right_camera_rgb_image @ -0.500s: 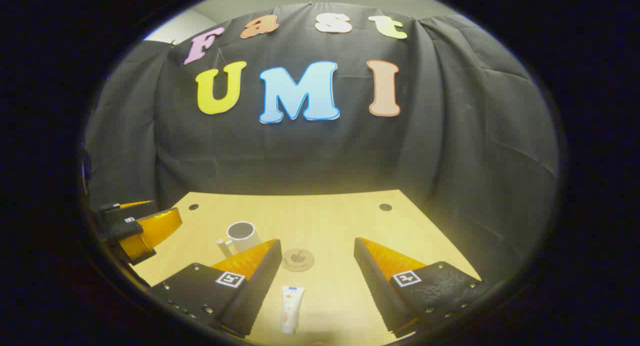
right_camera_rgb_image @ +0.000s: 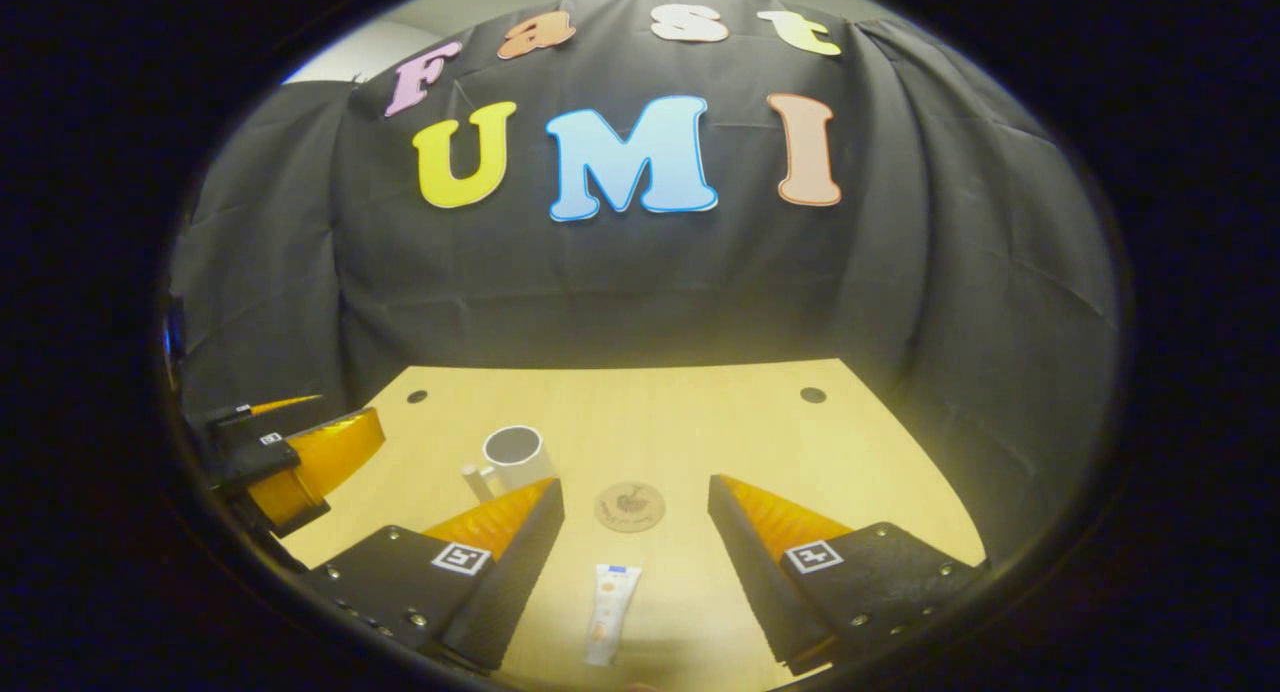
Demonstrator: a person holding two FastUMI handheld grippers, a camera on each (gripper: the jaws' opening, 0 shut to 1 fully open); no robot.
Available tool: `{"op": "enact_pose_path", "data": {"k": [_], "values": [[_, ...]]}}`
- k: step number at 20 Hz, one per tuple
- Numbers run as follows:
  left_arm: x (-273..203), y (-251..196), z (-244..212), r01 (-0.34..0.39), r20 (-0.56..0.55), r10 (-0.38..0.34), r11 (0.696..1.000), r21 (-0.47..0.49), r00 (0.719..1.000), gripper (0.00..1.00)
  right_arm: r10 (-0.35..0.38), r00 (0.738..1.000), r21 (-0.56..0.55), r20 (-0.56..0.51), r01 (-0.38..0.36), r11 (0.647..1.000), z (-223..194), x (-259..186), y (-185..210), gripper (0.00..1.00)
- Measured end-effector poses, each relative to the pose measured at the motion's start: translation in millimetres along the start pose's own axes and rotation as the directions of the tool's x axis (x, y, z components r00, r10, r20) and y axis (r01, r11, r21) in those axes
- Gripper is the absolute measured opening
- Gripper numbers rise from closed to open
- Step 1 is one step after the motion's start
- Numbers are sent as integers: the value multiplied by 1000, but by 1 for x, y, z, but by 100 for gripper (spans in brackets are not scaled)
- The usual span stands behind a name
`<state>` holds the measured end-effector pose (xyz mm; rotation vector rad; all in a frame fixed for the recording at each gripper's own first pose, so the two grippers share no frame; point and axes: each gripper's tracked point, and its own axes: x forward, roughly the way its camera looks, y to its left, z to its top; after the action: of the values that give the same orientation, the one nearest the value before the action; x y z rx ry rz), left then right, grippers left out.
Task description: Put the toothbrush and toothpaste on the desktop into the cup, then pick up the cup and place it on the coaster on the desktop.
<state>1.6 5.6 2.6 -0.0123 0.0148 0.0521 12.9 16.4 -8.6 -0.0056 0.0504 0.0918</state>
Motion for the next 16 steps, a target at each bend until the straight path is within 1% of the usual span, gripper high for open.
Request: {"op": "enact_pose_path", "data": {"k": [1, 2, 3, 4, 6, 8, 10, 11, 14, 16], "values": [[1, -2, 0, -2, -3, 2, 1000, 0, 1000, 95, 1, 1000, -2, -9, -1, 1000, -3, 0, -1, 92], [1, -3, -1, -6, -9, 6, 1000, 0, 1000, 100, 0, 1000, -2, -20, 0, 1000, -4, 1, -2, 91], [1, -6, -3, -3, -15, 3, 1000, -2, 1000, 95, 1, 999, 0, -32, -1, 1000, -8, 0, -3, 93], [1, -8, -5, 0, -21, 0, 1000, -6, 1000, 95, 4, 999, 3, -42, -4, 1000, -11, 1, -3, 91], [4, -14, -11, 8, -45, -8, 1000, -11, 999, 95, 6, 997, 7, -73, -6, 1000, -19, 2, -5, 91], [6, -17, -25, 9, -88, -11, 1000, -17, 996, 95, 2, 991, 7, -133, -1, 1000, -35, 5, -8, 92], [7, -18, -37, 8, -127, -12, 1000, -26, 992, 95, 15, 986, 24, -167, -11, 1000, -43, 5, -5, 92], [8, -19, -44, 9, -144, -13, 999, -31, 989, 100, 18, 984, 29, -179, -13, 999, -44, 6, -4, 93], [15, -21, -70, 10, -210, -20, 999, -49, 978, 100, 18, 971, 21, -238, -14, 1000, -54, 9, -3, 94], [17, -19, -88, 4, -251, -18, 999, -53, 968, 100, 32, 959, 33, -283, -23, 999, -60, 11, 1, 93]]}}
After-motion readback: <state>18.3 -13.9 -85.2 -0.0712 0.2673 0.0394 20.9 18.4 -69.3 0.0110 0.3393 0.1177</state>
